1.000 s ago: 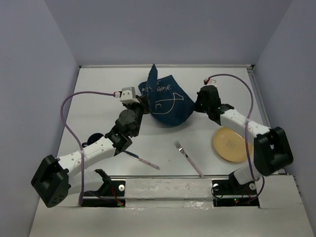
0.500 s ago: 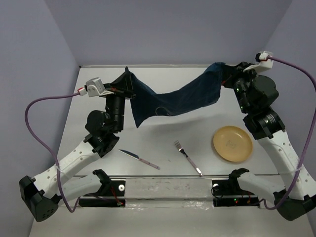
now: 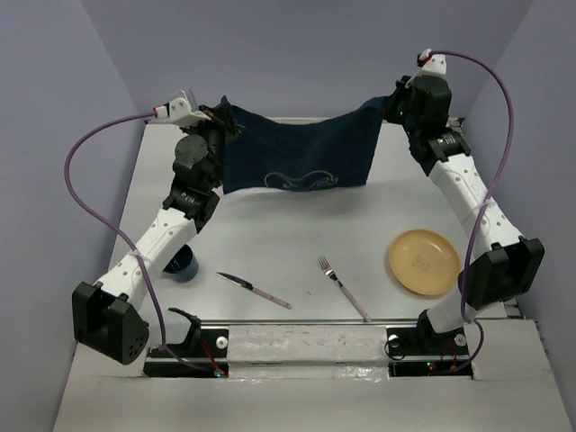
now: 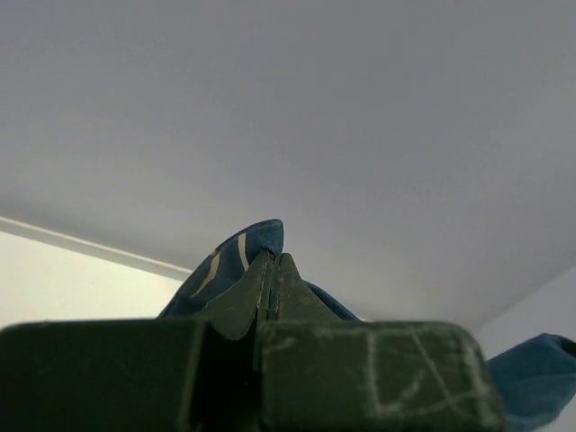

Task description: Set the dinner table for one person

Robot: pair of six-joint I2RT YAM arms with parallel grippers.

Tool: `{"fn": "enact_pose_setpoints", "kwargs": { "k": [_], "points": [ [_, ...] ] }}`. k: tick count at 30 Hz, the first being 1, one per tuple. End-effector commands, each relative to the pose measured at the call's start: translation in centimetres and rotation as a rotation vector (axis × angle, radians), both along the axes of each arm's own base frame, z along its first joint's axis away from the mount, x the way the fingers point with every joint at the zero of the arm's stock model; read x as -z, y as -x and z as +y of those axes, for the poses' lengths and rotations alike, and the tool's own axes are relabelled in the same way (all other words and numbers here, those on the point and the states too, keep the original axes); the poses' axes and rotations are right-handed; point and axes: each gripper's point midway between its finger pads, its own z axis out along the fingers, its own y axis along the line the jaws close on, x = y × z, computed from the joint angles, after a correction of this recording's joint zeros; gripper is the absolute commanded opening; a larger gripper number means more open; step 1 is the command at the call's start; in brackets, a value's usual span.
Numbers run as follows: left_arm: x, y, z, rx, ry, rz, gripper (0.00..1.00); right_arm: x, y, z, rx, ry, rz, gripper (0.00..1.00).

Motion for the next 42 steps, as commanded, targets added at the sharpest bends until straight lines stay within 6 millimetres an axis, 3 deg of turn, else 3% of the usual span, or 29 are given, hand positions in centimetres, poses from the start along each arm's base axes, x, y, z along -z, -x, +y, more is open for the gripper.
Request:
{"fn": "enact_pose_setpoints", "kwargs": {
  "k": [1, 3, 4, 5, 6, 7, 9, 10, 11, 12, 15, 16, 17, 18, 22, 25, 26, 34, 42],
  "points": [
    [-6.0, 0.1, 0.9, 0.072, 0.085, -0.120, 0.00, -9.9, 1.4, -0.4, -0.044, -0.049, -0.222, 0.00],
    [-5.5, 0.1, 0.7, 0.084, 0.096, -0.113, 0.00, -9.5, 2.3, -0.2, -0.062, -0.064, -0.224, 0.00],
    [-4.1, -0.1, 0.3, 0.104, 0.093, -0.093, 0.00, -8.4, 2.4, 0.1, -0.076, -0.071, -0.206, 0.00],
    [-2.9, -0.4, 0.1, 0.112, 0.101, -0.069, 0.00, -4.8, 2.2, 0.3, -0.079, -0.086, -0.143, 0.00],
    [-1.9, -0.6, -0.4, 0.130, 0.135, -0.056, 0.00, -3.2, 2.5, 0.5, -0.085, -0.094, -0.121, 0.00],
    [1.3, -0.8, -0.7, 0.144, 0.137, -0.001, 0.00, 1.4, 2.4, 0.9, -0.092, -0.117, -0.044, 0.00],
    [4.3, -0.9, -1.0, 0.156, 0.158, 0.042, 0.00, 6.3, 2.5, 1.4, -0.103, -0.139, 0.048, 0.00],
    [7.3, -0.8, -1.0, 0.156, 0.163, 0.087, 0.00, 9.3, 2.6, 1.8, -0.108, -0.151, 0.111, 0.00],
    [8.6, -0.6, -1.0, 0.154, 0.158, 0.108, 0.00, 13.4, 3.2, 1.8, -0.092, -0.175, 0.184, 0.00],
    [11.4, -0.3, -0.8, 0.148, 0.143, 0.157, 0.00, 15.3, 3.4, 1.7, -0.083, -0.188, 0.208, 0.00],
    [15.5, 0.4, -0.3, 0.129, 0.135, 0.223, 0.00, 21.6, 4.7, 1.5, -0.050, -0.213, 0.317, 0.00],
    [18.2, 1.0, 0.2, 0.113, 0.129, 0.272, 0.00, 22.8, 5.0, 1.6, -0.049, -0.216, 0.344, 0.00],
    [19.4, 1.4, 0.2, 0.112, 0.133, 0.291, 0.00, 24.3, 5.3, 1.6, -0.046, -0.217, 0.380, 0.00],
    [21.9, 2.0, 0.5, 0.102, 0.126, 0.342, 0.00, 25.6, 5.9, 1.6, -0.044, -0.226, 0.405, 0.00],
    [26.0, 3.5, 1.0, 0.101, 0.118, 0.419, 0.00, 28.6, 7.7, 1.2, -0.021, -0.236, 0.464, 0.00],
    [27.5, 4.9, 1.7, 0.088, 0.107, 0.441, 0.00, 28.6, 8.7, 1.0, -0.007, -0.272, 0.457, 0.00],
    [27.9, 5.3, 2.0, 0.083, 0.104, 0.447, 0.00, 29.3, 9.5, 0.6, 0.015, -0.276, 0.465, 0.00],
    [30.2, 7.7, 2.7, 0.089, 0.078, 0.491, 0.00, 28.0, 13.1, -0.5, 0.026, -0.308, 0.417, 0.00],
    [31.2, 9.8, 2.8, 0.126, 0.073, 0.509, 0.00, 29.5, 16.2, -1.1, 0.033, -0.312, 0.458, 0.00]
  ]
}}
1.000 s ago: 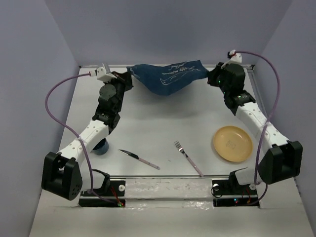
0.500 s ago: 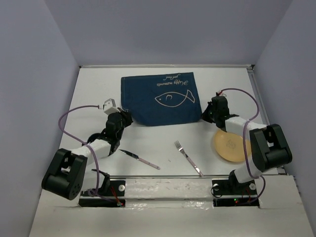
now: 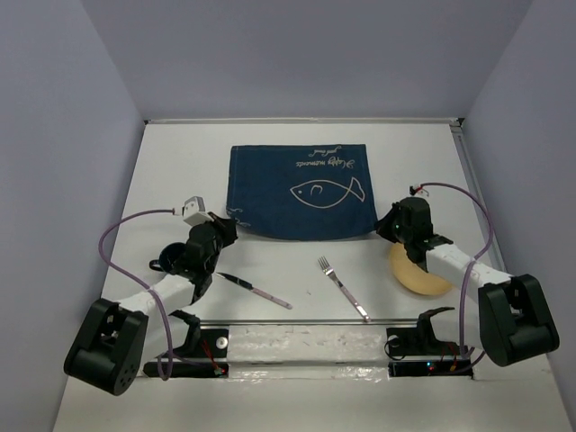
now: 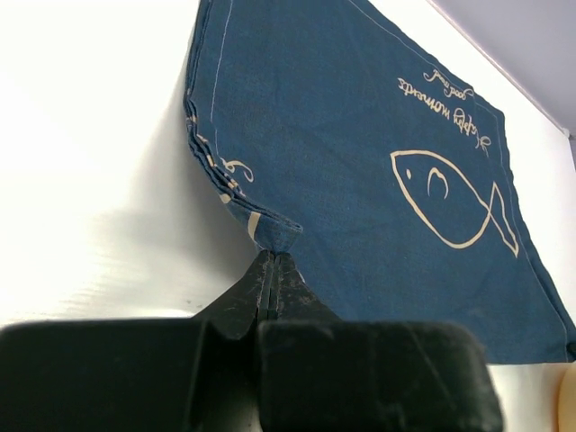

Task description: Set the dinner table for one person

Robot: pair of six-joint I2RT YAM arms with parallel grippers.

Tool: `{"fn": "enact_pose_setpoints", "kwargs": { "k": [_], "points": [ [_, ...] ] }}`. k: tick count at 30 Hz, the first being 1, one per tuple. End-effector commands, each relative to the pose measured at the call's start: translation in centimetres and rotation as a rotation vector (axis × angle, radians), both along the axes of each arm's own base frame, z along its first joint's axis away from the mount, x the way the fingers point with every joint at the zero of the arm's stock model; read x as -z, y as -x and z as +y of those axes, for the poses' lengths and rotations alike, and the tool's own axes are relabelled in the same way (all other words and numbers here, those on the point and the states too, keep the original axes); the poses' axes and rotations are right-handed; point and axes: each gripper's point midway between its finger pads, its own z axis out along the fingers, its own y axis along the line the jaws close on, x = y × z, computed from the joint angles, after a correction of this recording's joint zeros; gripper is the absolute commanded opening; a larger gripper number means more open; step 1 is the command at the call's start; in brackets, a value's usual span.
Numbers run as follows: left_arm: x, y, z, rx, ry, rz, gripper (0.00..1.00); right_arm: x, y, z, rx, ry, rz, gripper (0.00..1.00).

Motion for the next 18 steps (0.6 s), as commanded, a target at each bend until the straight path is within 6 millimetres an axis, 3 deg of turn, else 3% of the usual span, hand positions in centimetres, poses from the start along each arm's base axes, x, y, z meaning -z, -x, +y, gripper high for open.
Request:
{"fn": "enact_pose_setpoints", "kwargs": {
  "k": [1, 7, 13, 14, 15, 18],
  "points": [
    [-0.2, 1.0, 0.1, 0.017, 0.010, -0.027, 0.00, 0.2, 1.0, -0.2, 0.010, -0.014, -0.009, 0.00],
    [-0.2, 2.4, -0.2, 0.048, 0.047, -0.039, 0.00, 1.0, 1.2, -0.4, 0.026, -0.006, 0.015, 0.00],
    [-0.5, 2.7, -0.2, 0.047, 0.061, -0.046, 0.02, 0.1, 0.8, -0.5, 0.026, 0.003, -0.002, 0.00],
    [-0.5, 2.7, -0.2, 0.047, 0.061, -0.043, 0.09, -0.4, 0.8, -0.2, 0.014, -0.009, -0.013, 0.00],
    [-0.6, 2.8, -0.2, 0.048, 0.061, -0.043, 0.21, -0.4, 1.0, -0.1, 0.010, -0.017, -0.012, 0.00],
    [-1.2, 2.8, -0.1, 0.048, 0.068, -0.065, 0.38, -0.1, 1.5, 0.3, -0.009, -0.036, -0.001, 0.00]
  ]
}}
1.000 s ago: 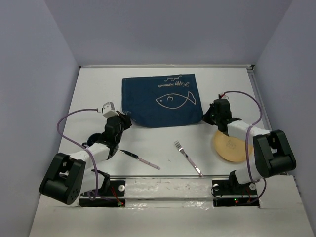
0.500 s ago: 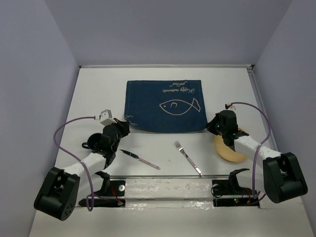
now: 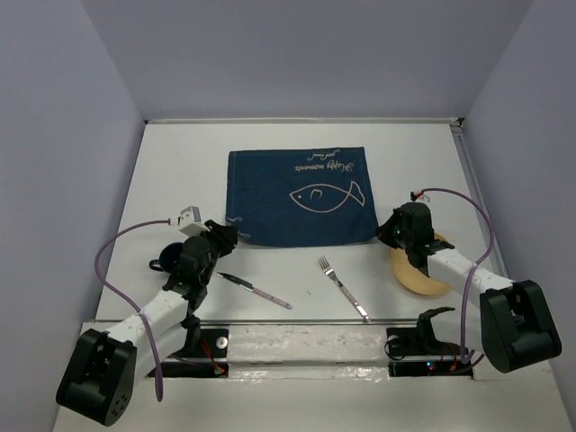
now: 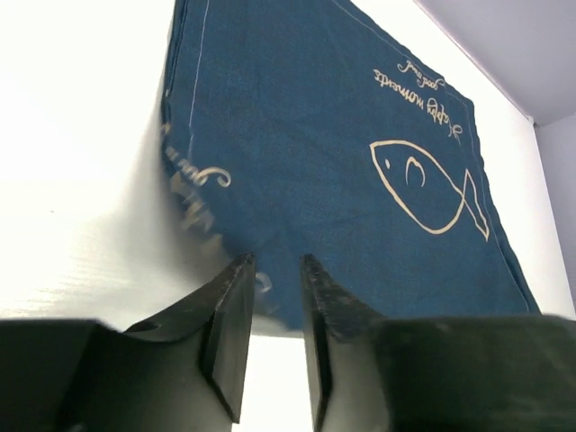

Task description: Set the dinner table for one person

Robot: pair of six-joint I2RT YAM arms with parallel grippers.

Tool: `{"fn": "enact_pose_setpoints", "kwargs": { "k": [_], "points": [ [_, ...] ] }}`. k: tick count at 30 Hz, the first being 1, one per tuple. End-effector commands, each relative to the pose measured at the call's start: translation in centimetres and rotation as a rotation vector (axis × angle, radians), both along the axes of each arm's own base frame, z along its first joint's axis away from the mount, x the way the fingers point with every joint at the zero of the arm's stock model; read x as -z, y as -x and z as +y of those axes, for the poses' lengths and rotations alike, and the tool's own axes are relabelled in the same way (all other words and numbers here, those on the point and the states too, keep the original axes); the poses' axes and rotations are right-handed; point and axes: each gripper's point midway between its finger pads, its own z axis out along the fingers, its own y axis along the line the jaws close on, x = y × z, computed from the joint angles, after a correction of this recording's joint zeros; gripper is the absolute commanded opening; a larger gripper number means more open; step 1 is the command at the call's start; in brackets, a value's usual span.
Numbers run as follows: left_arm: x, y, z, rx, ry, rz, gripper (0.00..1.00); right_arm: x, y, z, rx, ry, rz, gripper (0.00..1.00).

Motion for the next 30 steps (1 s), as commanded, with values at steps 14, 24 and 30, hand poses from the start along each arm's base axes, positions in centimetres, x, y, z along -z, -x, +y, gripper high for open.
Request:
{"fn": "enact_pose_setpoints", "kwargs": {
  "k": [14, 24, 30],
  "points": [
    [-8.6, -0.7, -1.5, 0.051, 0.090, -0.188, 0.87, -4.1, 0.8, -0.3, -0.031, 0.021, -0.077, 0.46],
    [-23.2, 2.5, -5.0, 0.209, 0.188, -0.464, 0.93, -10.9, 0.2, 6.6, -0.271, -0.051, -0.230, 0.66],
    [-30.4, 5.6, -2.3, 0.182, 0.063, -0.616, 0.99, -13.6, -0.2, 17.3, -0.498, -0.108, -0.289, 0.68]
  ]
}}
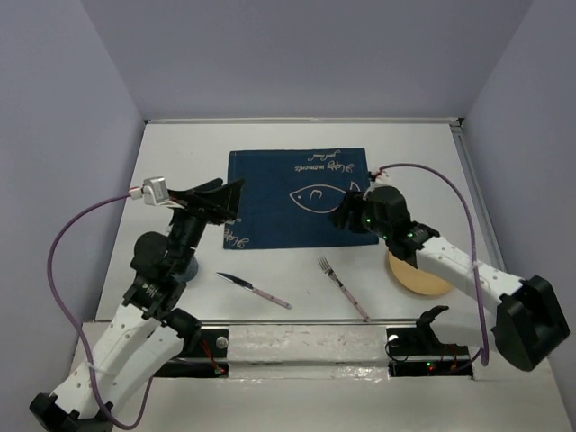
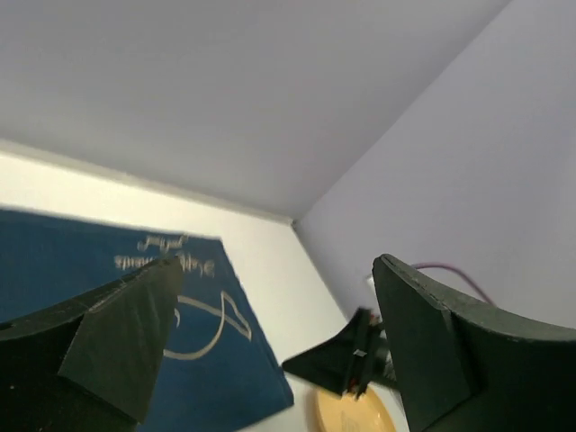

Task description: Set the dinner table for one person

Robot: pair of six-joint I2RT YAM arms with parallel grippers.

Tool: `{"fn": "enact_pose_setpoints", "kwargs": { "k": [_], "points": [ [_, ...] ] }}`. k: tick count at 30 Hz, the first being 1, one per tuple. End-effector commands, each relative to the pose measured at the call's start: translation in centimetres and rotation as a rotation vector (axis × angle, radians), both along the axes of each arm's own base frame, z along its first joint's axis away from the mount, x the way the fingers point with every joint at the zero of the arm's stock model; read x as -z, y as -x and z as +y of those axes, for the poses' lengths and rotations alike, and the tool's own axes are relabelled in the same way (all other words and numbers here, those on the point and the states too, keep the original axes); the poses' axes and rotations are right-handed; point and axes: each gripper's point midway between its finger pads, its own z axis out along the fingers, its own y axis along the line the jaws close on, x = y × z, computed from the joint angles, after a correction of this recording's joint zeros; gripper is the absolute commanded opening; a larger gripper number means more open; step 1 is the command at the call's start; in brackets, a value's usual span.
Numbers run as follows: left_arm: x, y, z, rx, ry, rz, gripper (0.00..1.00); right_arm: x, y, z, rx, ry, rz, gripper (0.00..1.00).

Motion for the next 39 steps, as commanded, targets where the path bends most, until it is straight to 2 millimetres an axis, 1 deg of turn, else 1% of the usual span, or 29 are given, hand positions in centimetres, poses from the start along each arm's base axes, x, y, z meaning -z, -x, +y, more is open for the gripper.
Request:
{"fn": "enact_pose_setpoints", "kwargs": {
  "k": [1, 2, 3, 4, 5, 6, 7, 8, 9, 10, 12, 13, 14, 15, 16, 17, 18, 19, 20, 21, 22, 23, 24, 28, 29, 32, 33, 38, 39],
  "points": [
    [-5.3, 2.4, 2.3, -0.069, -0.128, -0.140, 0.99, -4.7, -0.8, 8.7, -0.183, -0.074, -0.116, 0.68],
    [-7.1, 3.1, 2.8, -0.081, -0.131, -0.175, 0.99, -3.2, 0.3, 11.9, -0.258, -0.053, -0.085, 0.68],
    [-7.8, 3.5, 3.2, -0.094, -0.145, -0.189, 0.99, -3.5, 0.6, 13.7, -0.293, -0.059, -0.094, 0.69],
    [-8.2, 3.9, 3.8, -0.109, -0.161, -0.197, 0.99, -5.7, 0.4, 16.0, -0.329, -0.083, -0.138, 0.69],
    [-9.4, 4.5, 4.8, -0.150, -0.181, -0.230, 0.99, -6.1, 0.6, 19.1, -0.365, -0.077, -0.160, 0.69],
    [-9.6, 4.5, 5.3, -0.176, -0.195, -0.229, 0.99, -4.3, 1.3, 20.2, -0.391, -0.055, -0.131, 0.69],
    [-9.9, 4.8, 5.8, -0.197, -0.198, -0.238, 0.99, -6.4, 1.0, 22.4, -0.418, -0.084, -0.171, 0.69],
    [-10.1, 4.9, 6.6, -0.233, -0.210, -0.245, 0.99, -4.3, 1.9, 24.7, -0.473, -0.065, -0.135, 0.69],
    [-10.2, 5.0, 6.9, -0.246, -0.211, -0.250, 0.99, -4.3, 2.6, 26.4, -0.520, -0.076, -0.135, 0.69],
    [-10.6, 5.4, 7.2, -0.256, -0.206, -0.265, 0.99, -6.5, 2.4, 28.5, -0.551, -0.100, -0.185, 0.69],
    [-10.4, 5.6, 7.6, -0.273, -0.208, -0.276, 0.99, -6.7, 3.3, 32.3, -0.622, -0.092, -0.210, 0.69],
    [-10.3, 5.6, 7.6, -0.271, -0.211, -0.279, 0.99, -4.6, 3.8, 32.8, -0.639, -0.060, -0.182, 0.69],
    [-9.8, 5.5, 7.5, -0.273, -0.214, -0.274, 0.99, -6.5, 3.5, 34.4, -0.647, -0.089, -0.219, 0.69],
    [-9.8, 5.7, 7.7, -0.274, -0.209, -0.281, 0.99, -3.4, 3.7, 35.5, -0.673, -0.041, -0.173, 0.69],
    [-9.7, 5.8, 7.7, -0.276, -0.209, -0.284, 0.99, -2.8, 4.1, 36.6, -0.689, -0.028, -0.165, 0.69],
    [-9.3, 5.7, 7.8, -0.279, -0.214, -0.282, 0.99, -3.9, 4.0, 37.7, -0.691, -0.031, -0.179, 0.69],
    [-9.3, 5.8, 7.9, -0.282, -0.214, -0.288, 0.99, -3.5, 3.6, 38.2, -0.690, -0.021, -0.179, 0.69],
    [-9.4, 6.1, 8.1, -0.287, -0.211, -0.297, 0.99, -1.0, 4.1, 39.1, -0.707, 0.017, -0.148, 0.69],
    [-9.2, 6.1, 8.0, -0.287, -0.212, -0.295, 0.99, -0.4, 4.5, 39.8, -0.719, 0.031, -0.141, 0.69],
    [-9.2, 6.3, 8.2, -0.289, -0.208, -0.305, 0.99, -1.1, 4.0, 40.4, -0.714, 0.037, -0.153, 0.69],
    [-9.2, 6.4, 8.2, -0.290, -0.209, -0.310, 0.99, -0.7, 4.5, 41.1, -0.724, 0.047, -0.152, 0.69],
    [-8.9, 6.3, 8.4, -0.301, -0.219, -0.307, 0.99, 1.2, 4.9, 41.7, -0.735, 0.075, -0.133, 0.69],
    [-9.1, 6.6, 8.8, -0.312, -0.211, -0.313, 0.99, 0.7, 4.5, 42.0, -0.729, 0.083, -0.143, 0.68],
    [-9.2, 7.1, 9.1, -0.318, -0.197, -0.331, 0.99, 2.5, 4.3, 42.5, -0.710, 0.125, -0.125, 0.61],
    [-9.2, 7.2, 9.1, -0.318, -0.194, -0.333, 0.99, 2.9, 4.8, 42.7, -0.719, 0.129, -0.118, 0.51],
    [-9.3, 7.4, 9.2, -0.319, -0.191, -0.341, 0.99, 3.0, 4.9, 42.9, -0.716, 0.121, -0.110, 0.38],
    [-9.3, 7.4, 9.4, -0.325, -0.192, -0.341, 0.99, 3.2, 4.9, 42.9, -0.717, 0.120, -0.107, 0.27],
    [-9.3, 7.6, 9.7, -0.336, -0.186, -0.341, 0.99, 3.8, 5.1, 43.2, -0.722, 0.113, -0.089, 0.10],
    [-9.3, 7.6, 9.7, -0.336, -0.186, -0.341, 0.99, 3.9, 5.1, 43.2, -0.720, 0.111, -0.085, 0.00]
  ]
}}
